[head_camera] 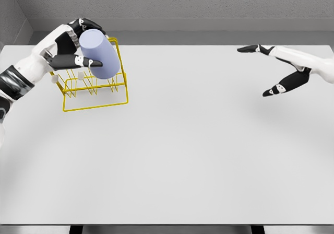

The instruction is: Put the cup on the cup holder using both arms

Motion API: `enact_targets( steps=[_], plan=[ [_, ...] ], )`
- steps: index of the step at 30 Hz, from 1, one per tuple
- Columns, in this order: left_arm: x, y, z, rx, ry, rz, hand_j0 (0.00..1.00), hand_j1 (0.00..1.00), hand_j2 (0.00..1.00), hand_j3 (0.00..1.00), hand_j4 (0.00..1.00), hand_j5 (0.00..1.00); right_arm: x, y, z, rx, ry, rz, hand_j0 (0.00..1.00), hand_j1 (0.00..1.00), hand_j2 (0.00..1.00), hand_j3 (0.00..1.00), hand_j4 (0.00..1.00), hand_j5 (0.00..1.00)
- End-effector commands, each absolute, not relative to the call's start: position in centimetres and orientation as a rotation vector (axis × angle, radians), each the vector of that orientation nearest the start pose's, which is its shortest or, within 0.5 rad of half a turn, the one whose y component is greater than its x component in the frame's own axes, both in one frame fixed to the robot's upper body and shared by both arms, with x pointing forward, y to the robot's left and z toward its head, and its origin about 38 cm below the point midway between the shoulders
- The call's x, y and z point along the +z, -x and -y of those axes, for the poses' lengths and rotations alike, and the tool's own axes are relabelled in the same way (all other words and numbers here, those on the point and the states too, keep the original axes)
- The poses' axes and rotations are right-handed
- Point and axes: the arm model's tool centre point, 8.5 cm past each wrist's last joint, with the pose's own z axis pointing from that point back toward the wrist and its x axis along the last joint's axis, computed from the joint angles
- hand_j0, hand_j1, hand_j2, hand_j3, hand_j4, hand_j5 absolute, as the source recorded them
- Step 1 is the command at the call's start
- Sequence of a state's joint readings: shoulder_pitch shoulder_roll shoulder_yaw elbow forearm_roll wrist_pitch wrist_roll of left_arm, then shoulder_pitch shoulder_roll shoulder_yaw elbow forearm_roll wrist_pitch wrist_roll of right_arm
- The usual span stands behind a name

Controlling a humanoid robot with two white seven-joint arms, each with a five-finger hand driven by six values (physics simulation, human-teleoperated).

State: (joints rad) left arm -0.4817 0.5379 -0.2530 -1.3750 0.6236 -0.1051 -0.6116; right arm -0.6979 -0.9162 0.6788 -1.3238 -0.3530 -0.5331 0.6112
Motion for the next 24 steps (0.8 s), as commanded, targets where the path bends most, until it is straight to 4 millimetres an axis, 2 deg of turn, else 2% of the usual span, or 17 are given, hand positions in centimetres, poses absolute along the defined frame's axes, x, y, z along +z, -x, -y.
enact_targets(
  steps=[1,2,4,7,9,10,18,21,24],
  plan=[
    [22.4,-45.9,-30.5,-0.695,0.494,1.748,0.53,0.53,0.53,0.53,0.53,0.53,25.2,-44.2,35.3,1.492,-0.040,1.633,1.00,1.00,1.00,1.00,1.00,1.00],
    [22.3,-45.9,-30.5,-0.694,0.496,1.746,0.70,0.70,0.70,0.70,0.70,0.70,25.2,-44.2,35.3,1.492,-0.041,1.632,1.00,1.00,1.00,1.00,1.00,1.00],
    [22.2,-45.9,-30.4,-0.689,0.503,1.731,0.82,0.82,0.82,0.82,0.82,0.82,25.2,-44.2,35.3,1.492,-0.040,1.633,1.00,1.00,1.00,1.00,1.00,1.00],
    [22.2,-45.8,-30.5,-0.688,0.502,1.729,0.88,0.88,0.88,0.88,0.88,0.88,25.2,-44.2,35.3,1.492,-0.040,1.633,1.00,1.00,1.00,1.00,1.00,1.00],
    [22.2,-45.8,-30.5,-0.689,0.502,1.730,0.88,0.88,0.88,0.88,0.88,0.88,25.2,-44.2,35.3,1.492,-0.040,1.633,1.00,1.00,1.00,1.00,1.00,1.00],
    [22.3,-45.8,-30.6,-0.690,0.501,1.729,0.92,0.92,0.92,0.92,0.92,0.92,25.2,-44.2,35.3,1.492,-0.040,1.633,1.00,1.00,1.00,1.00,1.00,1.00],
    [22.8,-45.6,-30.4,-0.697,0.510,1.743,0.92,0.92,0.92,0.92,0.92,0.92,25.2,-44.2,35.3,1.492,-0.040,1.633,1.00,1.00,1.00,1.00,1.00,1.00],
    [24.1,-44.4,-30.2,-0.726,0.537,1.772,0.92,0.92,0.92,0.92,0.92,0.92,25.3,-44.2,35.2,1.493,-0.041,1.634,1.00,1.00,1.00,1.00,1.00,1.00],
    [25.0,-42.6,-31.8,-0.742,0.547,1.766,0.92,0.92,0.92,0.92,0.92,0.92,25.2,-44.3,35.2,1.492,-0.042,1.634,1.00,1.00,1.00,1.00,1.00,1.00]
  ],
)
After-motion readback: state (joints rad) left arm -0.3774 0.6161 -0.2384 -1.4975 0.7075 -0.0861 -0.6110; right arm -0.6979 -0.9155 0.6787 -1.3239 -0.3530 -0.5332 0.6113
